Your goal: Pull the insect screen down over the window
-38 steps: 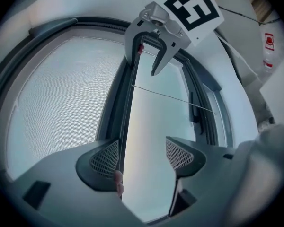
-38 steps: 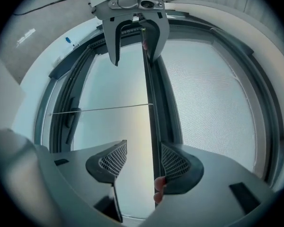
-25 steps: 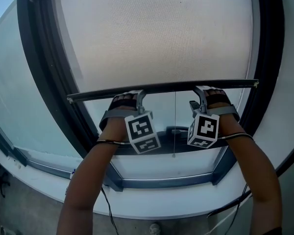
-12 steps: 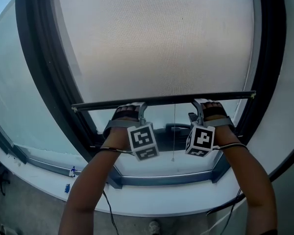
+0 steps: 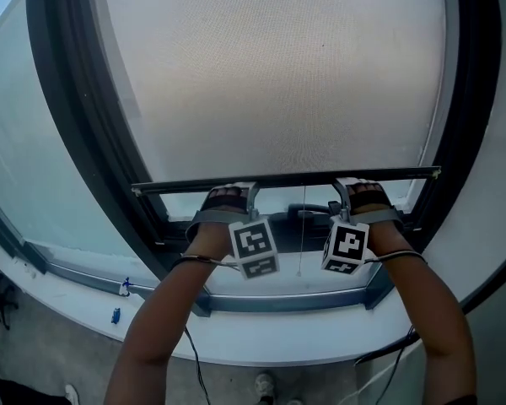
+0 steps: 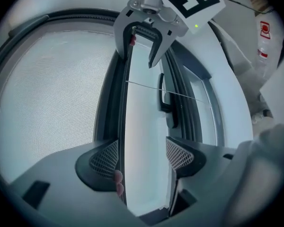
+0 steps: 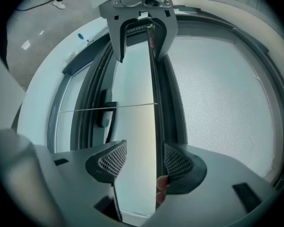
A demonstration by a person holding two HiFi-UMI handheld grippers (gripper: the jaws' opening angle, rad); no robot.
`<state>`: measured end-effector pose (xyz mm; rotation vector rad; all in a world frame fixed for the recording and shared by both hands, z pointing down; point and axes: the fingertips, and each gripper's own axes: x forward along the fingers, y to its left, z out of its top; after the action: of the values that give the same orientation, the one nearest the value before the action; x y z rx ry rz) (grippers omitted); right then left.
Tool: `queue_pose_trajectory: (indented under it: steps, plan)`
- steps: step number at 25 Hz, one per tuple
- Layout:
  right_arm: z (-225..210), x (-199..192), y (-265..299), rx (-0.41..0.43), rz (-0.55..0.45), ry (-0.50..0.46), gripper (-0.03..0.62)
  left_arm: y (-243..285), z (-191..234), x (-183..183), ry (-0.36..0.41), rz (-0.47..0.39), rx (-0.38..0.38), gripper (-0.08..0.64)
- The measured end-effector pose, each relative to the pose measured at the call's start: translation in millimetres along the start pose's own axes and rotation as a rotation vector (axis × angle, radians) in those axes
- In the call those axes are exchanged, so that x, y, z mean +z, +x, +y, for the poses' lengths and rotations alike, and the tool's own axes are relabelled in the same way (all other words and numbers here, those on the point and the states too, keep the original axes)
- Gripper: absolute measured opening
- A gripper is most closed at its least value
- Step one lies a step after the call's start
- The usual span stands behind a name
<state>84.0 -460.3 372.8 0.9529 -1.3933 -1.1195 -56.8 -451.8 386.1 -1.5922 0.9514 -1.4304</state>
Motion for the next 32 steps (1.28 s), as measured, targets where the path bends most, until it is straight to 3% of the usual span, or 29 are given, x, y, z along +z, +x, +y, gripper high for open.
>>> queue_pose_trajectory:
  steps: [9, 20, 25, 32]
  plan:
    - [27, 1, 7, 0.022, 0.017, 0.011, 0.229, 11, -27, -1, -0.047, 0.004, -0.036, 0.314]
    - [35, -1, 7, 0.060, 0.032, -0.018, 0.229, 14, -33, -2, -0.015, 0.007, -0.014, 0.314]
    - [71, -2, 13, 0.164, 0.036, -0.032, 0.227, 25, -70, -2, -0.037, -0.004, -0.130, 0.314]
    - [91, -2, 17, 0.195, 0.039, -0.027, 0.229, 34, -87, -1, -0.097, -0.022, -0.151, 0.314]
